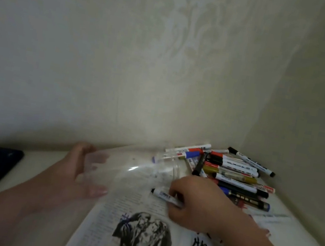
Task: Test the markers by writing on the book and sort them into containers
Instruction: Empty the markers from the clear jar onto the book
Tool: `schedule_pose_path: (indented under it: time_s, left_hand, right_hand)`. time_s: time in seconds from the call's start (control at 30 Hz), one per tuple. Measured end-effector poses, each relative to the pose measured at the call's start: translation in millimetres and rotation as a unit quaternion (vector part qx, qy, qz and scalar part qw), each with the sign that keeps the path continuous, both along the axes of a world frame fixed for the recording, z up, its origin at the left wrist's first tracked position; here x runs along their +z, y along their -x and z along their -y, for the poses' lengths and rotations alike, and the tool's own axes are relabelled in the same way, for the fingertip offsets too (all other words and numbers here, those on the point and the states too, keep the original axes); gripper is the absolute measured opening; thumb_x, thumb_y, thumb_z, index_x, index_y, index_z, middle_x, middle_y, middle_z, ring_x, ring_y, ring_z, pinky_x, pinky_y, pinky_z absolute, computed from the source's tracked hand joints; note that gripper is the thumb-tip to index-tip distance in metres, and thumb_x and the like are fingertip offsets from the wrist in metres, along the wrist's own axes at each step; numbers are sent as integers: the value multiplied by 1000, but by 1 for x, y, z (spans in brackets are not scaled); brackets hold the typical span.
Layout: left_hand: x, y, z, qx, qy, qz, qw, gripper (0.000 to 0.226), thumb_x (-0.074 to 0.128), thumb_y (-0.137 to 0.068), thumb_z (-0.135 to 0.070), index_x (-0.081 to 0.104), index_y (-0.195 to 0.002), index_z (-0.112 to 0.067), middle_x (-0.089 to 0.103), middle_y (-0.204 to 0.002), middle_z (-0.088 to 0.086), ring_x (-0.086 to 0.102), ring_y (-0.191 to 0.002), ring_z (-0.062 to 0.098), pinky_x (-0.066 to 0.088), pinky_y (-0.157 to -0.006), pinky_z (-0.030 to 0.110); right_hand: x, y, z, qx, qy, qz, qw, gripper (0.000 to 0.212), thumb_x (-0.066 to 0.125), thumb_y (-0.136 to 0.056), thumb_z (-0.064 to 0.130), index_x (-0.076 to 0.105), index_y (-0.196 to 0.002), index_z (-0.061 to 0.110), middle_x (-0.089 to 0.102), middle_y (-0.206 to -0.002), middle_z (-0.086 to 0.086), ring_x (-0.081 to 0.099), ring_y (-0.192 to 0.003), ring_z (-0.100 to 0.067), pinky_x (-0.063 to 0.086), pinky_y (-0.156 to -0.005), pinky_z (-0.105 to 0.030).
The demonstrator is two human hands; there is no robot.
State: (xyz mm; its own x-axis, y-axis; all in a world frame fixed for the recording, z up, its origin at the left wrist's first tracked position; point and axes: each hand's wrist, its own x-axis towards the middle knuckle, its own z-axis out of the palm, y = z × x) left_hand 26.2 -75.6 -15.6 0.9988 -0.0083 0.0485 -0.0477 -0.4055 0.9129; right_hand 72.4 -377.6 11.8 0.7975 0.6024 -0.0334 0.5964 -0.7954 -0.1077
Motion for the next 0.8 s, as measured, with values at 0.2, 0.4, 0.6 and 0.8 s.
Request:
schedule_pose_path:
  time_s: [0.2,0.4,0.6,0.8]
  left_hand:
    - [56,-11,14,-20,-481,17,876,111,79,-44,-75,29,-139,-45,46,-127,-20,49,-113,2,42,-91,20]
    - [55,-25,54,-4,-574,64,817,130,65,-46,-90,10,-152,-39,33,-149,-12,32,-138,14,24,-110,36]
    - [32,-16,15,52,-225,107,967,105,87,-33,-74,45,-125,-46,55,-130,-27,51,-120,-2,44,-95,23]
    - [-13,1,-7,118,102,108,982,132,94,-10,-59,50,-127,-15,61,-118,-5,55,-118,16,44,-93,30]
  right_hand:
    - [-3,-1,2,27,-29,19,999,18,59,-84,42,65,-95,28,62,-85,8,56,-77,-9,51,-70,-29]
    - [-1,1,-1,55,-28,36,997,15,58,-85,38,63,-93,27,60,-87,8,55,-81,-10,55,-76,-36]
    - [12,5,11,44,-61,48,996,13,59,-84,34,52,-93,28,53,-89,7,49,-81,-12,49,-72,-33]
    - [41,2,38,-65,-145,33,987,14,53,-90,23,51,-101,31,58,-84,8,54,-76,-13,49,-68,-36]
